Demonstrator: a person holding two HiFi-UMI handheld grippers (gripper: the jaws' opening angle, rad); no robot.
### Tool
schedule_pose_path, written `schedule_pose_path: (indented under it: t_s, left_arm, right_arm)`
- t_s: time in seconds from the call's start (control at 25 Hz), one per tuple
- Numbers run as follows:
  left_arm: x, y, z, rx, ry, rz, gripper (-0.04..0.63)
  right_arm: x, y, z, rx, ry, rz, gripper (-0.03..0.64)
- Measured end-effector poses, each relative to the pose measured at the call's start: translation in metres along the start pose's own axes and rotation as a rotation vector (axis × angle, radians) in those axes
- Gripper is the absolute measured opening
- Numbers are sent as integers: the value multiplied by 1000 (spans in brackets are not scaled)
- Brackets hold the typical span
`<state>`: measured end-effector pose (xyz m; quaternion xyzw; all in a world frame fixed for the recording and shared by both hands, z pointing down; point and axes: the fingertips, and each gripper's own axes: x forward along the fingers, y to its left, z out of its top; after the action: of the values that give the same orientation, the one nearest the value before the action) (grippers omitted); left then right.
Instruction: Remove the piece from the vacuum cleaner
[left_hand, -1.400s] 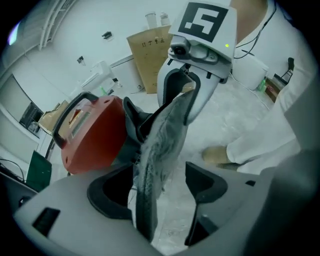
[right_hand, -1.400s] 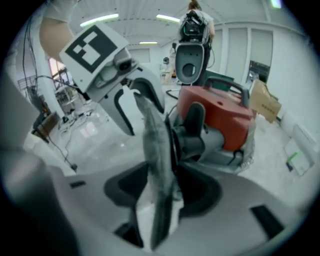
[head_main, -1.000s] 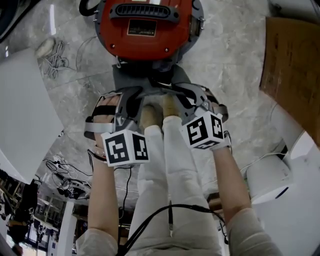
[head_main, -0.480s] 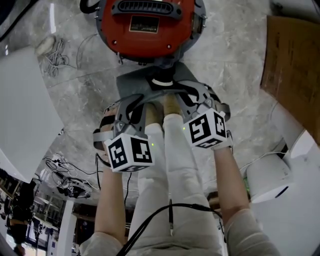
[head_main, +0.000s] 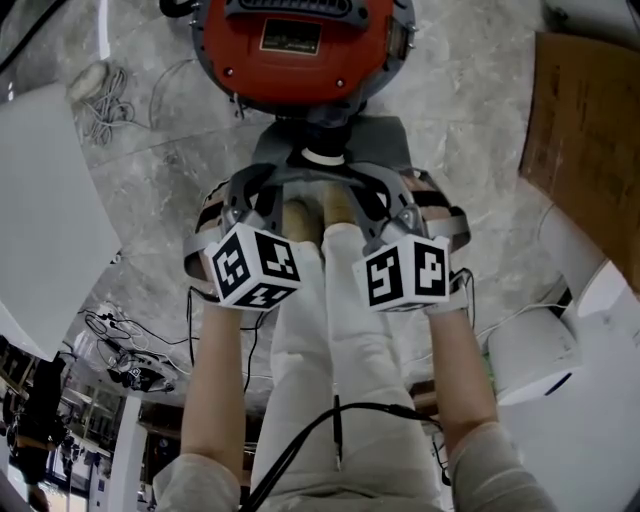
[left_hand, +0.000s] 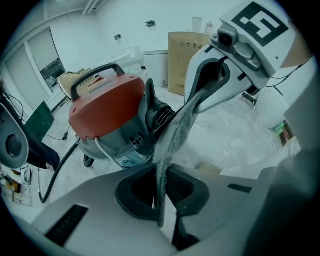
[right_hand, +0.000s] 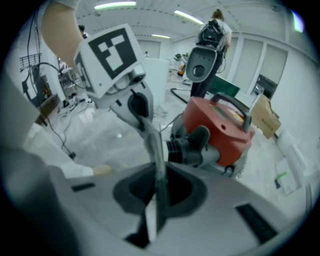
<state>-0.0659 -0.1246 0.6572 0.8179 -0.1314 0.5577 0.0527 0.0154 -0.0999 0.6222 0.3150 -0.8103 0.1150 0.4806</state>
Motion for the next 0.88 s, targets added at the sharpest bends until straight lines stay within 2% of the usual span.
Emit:
schedule_pose_path:
  t_s: [0.28, 0.48, 0.56, 0.68, 0.88]
  left_arm:
    - [-29, -4, 25, 0, -72, 23, 32]
    - [-45, -19, 49, 19, -91, 11, 32]
    - [-45, -20, 54, 27, -95, 15, 33]
    - [-42, -16, 50, 0, -103, 18, 33]
    - [-33, -5, 25, -71, -84, 34, 32]
  right_arm:
    - [12, -2, -20, 141, -23, 2, 37]
    - [26, 0, -36, 345, -47, 69, 38]
    - [32, 1, -37, 396, -64, 94, 37]
    - [32, 2, -37, 399, -58, 92, 35]
    - [16, 1, -27, 241, 4, 37, 32]
